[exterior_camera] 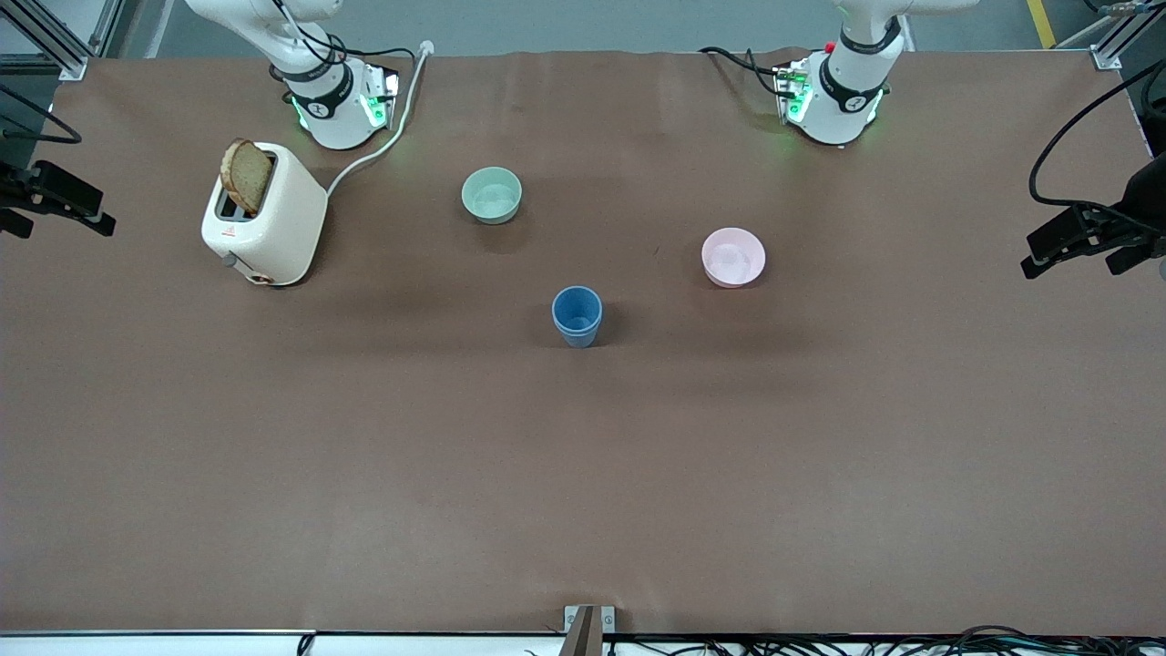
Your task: Stack blue cups with both arms
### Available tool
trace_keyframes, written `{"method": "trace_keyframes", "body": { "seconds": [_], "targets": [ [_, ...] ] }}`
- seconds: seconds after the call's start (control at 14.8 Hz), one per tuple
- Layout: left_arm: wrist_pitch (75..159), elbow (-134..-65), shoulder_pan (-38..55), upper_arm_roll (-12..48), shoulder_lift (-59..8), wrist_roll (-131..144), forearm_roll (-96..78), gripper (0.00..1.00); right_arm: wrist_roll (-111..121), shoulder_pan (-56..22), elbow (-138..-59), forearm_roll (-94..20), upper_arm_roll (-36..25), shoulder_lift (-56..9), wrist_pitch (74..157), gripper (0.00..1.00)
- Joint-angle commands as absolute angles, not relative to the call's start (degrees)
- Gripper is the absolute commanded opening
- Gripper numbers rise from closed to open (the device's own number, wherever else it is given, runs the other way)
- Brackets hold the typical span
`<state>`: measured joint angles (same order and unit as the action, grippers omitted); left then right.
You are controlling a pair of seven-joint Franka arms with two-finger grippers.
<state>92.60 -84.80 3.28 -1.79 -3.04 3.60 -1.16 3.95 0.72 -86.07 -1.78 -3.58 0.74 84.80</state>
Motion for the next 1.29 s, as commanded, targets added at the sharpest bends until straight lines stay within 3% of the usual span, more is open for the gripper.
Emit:
{"method": "trace_keyframes", "body": {
  "seconds": [0.0,1.22],
  "targets": [
    [92.64,-84.99,3.34,-1.67,-2.11,3.51,-1.67,1.00,4.92,1.76,-85.87,-1.05,-2.99,1.05,84.64,1.00],
    [91.85,-84.99,3.25,-1.58,-1.93,3.43,-1.93,1.00,4.92,2.81,-85.78,-1.05,-2.99,0.70,85.43,1.00]
  ]
}}
